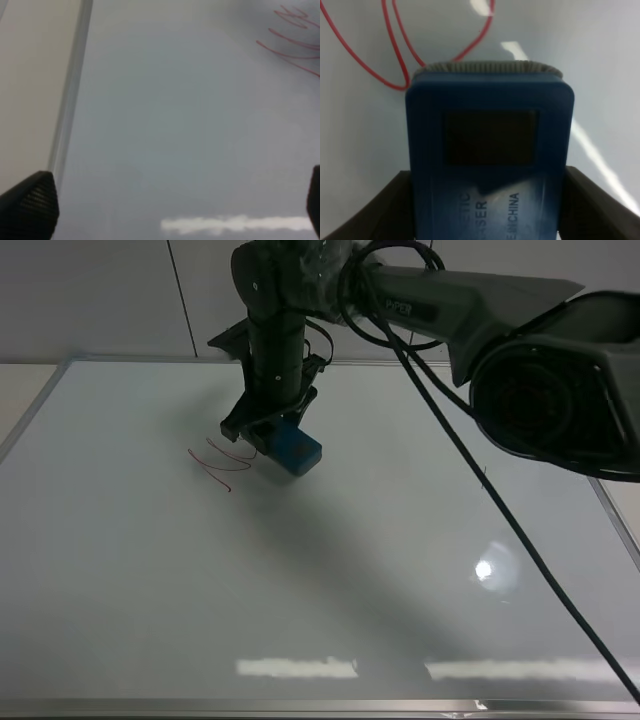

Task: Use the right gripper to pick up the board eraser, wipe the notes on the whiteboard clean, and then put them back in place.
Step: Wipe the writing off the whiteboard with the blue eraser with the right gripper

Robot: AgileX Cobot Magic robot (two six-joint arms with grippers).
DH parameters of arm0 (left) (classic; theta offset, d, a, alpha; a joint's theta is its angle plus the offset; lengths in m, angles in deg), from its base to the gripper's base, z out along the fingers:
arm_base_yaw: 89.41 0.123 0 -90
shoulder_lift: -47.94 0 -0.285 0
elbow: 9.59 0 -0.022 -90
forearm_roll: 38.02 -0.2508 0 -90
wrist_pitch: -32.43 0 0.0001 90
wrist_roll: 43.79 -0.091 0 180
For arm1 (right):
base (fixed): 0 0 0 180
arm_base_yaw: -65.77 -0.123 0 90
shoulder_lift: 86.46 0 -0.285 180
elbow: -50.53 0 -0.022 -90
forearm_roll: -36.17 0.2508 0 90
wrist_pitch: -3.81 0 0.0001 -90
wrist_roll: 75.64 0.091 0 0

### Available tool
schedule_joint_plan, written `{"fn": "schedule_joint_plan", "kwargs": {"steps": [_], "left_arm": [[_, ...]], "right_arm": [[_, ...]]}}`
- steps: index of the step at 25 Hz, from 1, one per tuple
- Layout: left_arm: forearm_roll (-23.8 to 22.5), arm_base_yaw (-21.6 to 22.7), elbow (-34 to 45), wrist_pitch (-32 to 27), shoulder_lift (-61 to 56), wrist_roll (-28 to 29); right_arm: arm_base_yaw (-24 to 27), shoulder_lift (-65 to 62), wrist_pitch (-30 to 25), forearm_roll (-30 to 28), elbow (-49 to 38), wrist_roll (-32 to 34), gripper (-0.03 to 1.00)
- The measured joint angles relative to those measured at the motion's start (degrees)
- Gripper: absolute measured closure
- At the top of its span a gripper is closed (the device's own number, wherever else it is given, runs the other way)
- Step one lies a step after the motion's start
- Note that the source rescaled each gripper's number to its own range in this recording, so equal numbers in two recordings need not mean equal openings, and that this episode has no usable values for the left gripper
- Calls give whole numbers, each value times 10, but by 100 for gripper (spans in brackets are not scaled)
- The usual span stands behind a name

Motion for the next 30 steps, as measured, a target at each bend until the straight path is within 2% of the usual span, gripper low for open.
{"fn": "schedule_joint_plan", "kwargs": {"steps": [9,15,30], "left_arm": [[0,0,0,0,0,0],[0,0,0,0,0,0],[0,0,0,0,0,0]], "right_arm": [[-17,79,-11,8,139,12,94],[-18,96,-11,8,143,13,94],[-18,119,62,8,148,38,94]]}}
